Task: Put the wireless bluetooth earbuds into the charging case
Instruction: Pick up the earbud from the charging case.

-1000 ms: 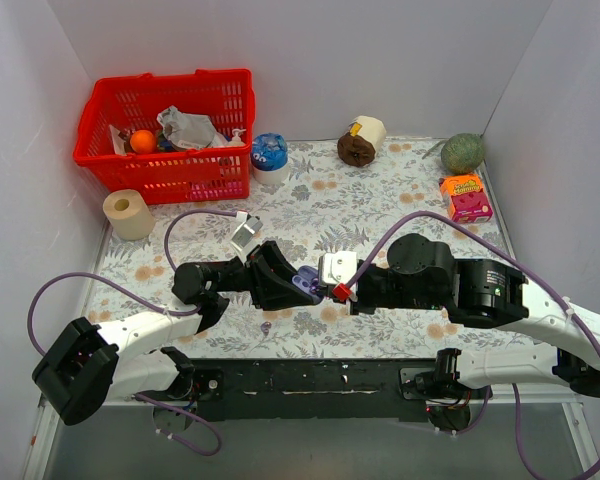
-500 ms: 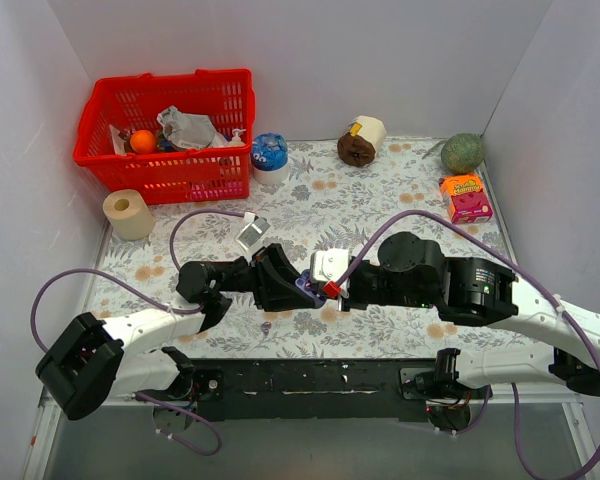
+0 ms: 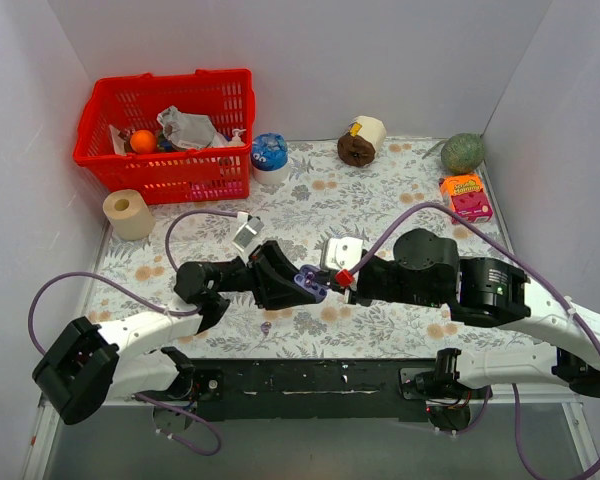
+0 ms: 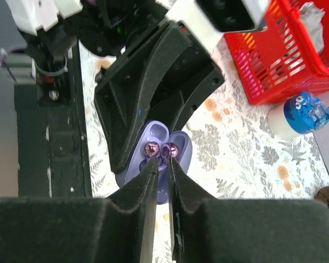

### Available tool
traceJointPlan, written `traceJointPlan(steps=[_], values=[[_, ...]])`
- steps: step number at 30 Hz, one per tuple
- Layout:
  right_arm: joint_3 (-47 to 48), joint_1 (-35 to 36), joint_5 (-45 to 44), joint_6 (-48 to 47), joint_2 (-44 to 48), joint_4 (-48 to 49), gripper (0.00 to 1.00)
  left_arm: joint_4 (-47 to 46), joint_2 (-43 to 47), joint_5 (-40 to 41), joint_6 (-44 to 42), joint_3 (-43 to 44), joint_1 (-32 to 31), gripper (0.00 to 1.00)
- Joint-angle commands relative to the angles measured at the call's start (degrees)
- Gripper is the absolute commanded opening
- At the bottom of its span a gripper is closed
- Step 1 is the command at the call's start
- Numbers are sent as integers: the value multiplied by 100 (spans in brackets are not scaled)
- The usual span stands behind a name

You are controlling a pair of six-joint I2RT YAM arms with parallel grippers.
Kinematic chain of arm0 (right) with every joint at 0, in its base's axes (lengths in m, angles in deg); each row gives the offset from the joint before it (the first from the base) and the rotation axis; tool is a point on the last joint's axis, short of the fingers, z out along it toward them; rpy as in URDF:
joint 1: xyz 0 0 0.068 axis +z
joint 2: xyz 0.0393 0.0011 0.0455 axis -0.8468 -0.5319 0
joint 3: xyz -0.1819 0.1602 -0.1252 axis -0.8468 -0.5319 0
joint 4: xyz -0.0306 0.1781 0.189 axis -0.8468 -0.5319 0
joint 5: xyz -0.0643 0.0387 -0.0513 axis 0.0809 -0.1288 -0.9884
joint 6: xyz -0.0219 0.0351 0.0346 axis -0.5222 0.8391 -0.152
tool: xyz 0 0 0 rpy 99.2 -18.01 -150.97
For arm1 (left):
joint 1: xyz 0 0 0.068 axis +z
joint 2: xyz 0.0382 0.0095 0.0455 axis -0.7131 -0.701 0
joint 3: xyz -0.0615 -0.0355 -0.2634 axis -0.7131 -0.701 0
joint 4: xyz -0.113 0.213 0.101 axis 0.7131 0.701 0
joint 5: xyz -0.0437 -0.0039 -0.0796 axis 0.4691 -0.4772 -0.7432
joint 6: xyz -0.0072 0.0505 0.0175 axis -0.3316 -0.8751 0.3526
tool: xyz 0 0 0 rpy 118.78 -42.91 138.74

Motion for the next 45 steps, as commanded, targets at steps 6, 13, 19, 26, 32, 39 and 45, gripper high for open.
traceJointPlan(steps=[6, 13, 19, 26, 32, 39, 45], values=[[663, -22, -568, 2109, -152, 865, 37, 1491, 974, 1926, -2699, 47, -46, 0], [1420, -39, -1385, 3384, -793, 303, 48, 1616, 975, 2893, -3790, 83, -63, 0], [1658, -285, -2115, 4465, -944, -206, 41, 1221, 957, 3412, -3906, -137, -63, 0], [1404, -1050, -1590, 4783, -952, -279, 37, 922, 922, 3193, -3765, -234, -63, 0], [1447, -1199, -1308, 4626, -1189, -120, 37, 1001, 975, 2982, -3721, -216, -63, 0], [1517, -1217, -965, 4546, -1409, -49, 41, 1124, 1028, 2920, -3712, -199, -63, 0], [1420, -1217, -938, 4537, -1418, -5, 43, 1168, 1028, 2877, -3721, -155, -63, 0]])
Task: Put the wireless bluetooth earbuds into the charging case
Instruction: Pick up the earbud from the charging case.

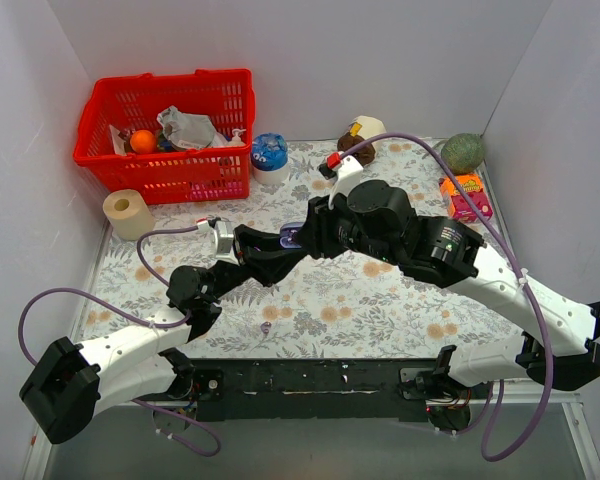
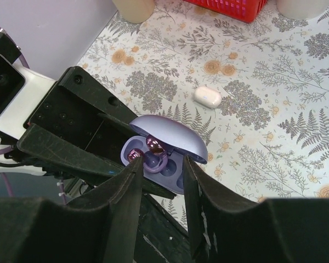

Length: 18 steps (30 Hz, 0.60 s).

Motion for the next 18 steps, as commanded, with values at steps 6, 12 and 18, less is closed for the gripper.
traceJointPlan(steps=[6, 12, 18], values=[[-1, -48, 133, -26, 37, 308, 44, -19, 103, -94, 6, 77, -24, 0], [-106, -153, 247, 9, 11, 342, 42, -10, 103, -129, 23, 59, -24, 0], [-229, -259, 450, 18, -15, 448, 38, 7, 112, -190, 23, 51, -24, 0]])
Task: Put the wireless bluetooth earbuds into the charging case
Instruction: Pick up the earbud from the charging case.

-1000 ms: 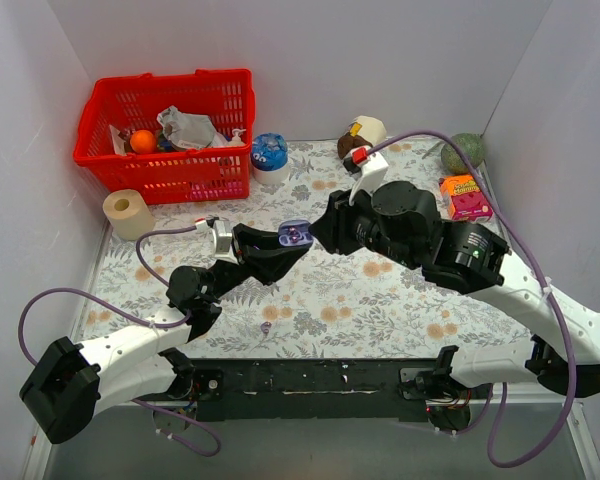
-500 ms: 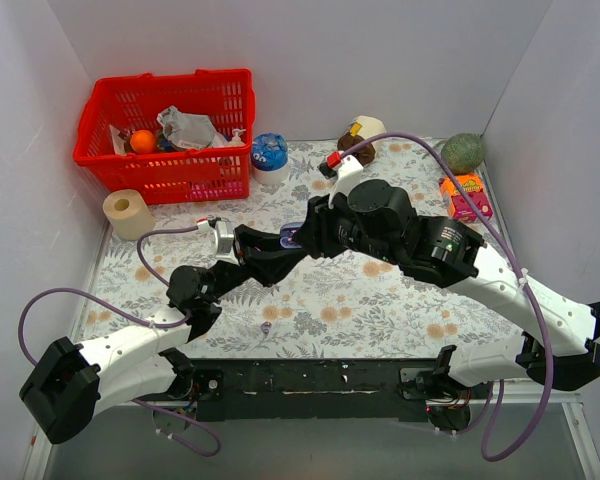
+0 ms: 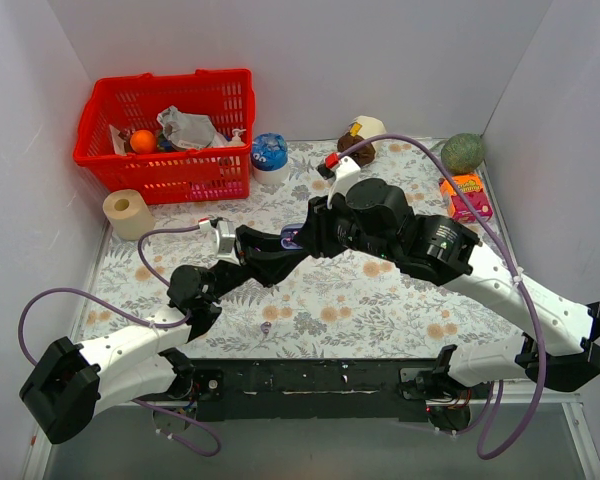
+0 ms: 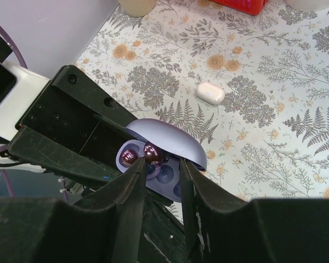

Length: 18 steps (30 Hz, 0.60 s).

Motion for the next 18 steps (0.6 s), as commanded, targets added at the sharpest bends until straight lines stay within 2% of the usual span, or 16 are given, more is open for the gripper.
traceJointPlan(steps=[1, 8, 12, 18], values=[[-59, -77, 200, 2, -26, 286, 37, -30, 114, -140, -1, 51, -24, 0], [-68, -104, 271, -112, -79, 313, 29, 14, 140, -184, 17, 42, -24, 0], [-50, -104, 289, -209, -53, 278, 14, 23, 123, -211, 78, 33, -24, 0], [178, -95, 447, -525, -35, -73, 3, 242, 105, -351, 271, 121, -24, 0]])
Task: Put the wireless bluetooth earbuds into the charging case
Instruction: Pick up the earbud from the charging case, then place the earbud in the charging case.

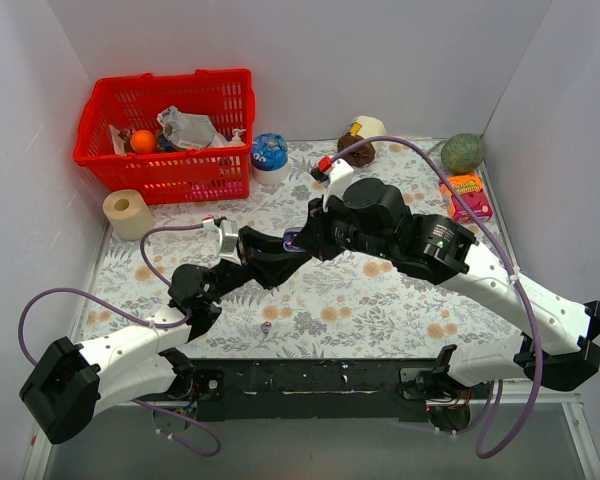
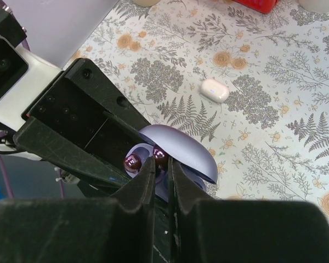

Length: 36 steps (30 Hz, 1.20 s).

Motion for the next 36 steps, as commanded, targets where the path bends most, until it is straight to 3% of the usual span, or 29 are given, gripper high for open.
traceJointPlan(steps=[1, 8, 14, 23, 27, 36], values=[[305, -45, 169, -396, 15, -237, 2, 127, 105, -244, 197, 130, -24, 0], [1113, -45, 302, -1397, -160, -1283, 1, 549, 61, -718, 513, 384, -15, 0], [1799, 103, 469, -2453, -284, -2013, 1, 689, -70, -1632, 865, 665, 29, 0], [1185, 1456, -893, -3779, 199, -2093, 1, -177, -712, -3749, 2534, 1053, 432, 0], [1000, 1827, -1403, -4122, 279, -2067, 1, -813, -897, -4199, 3220, 1061, 705, 0], [605, 2144, -1957, -4422, 261, -1672, 1, -1103, -1037, -4639, 3616, 1167, 723, 0]])
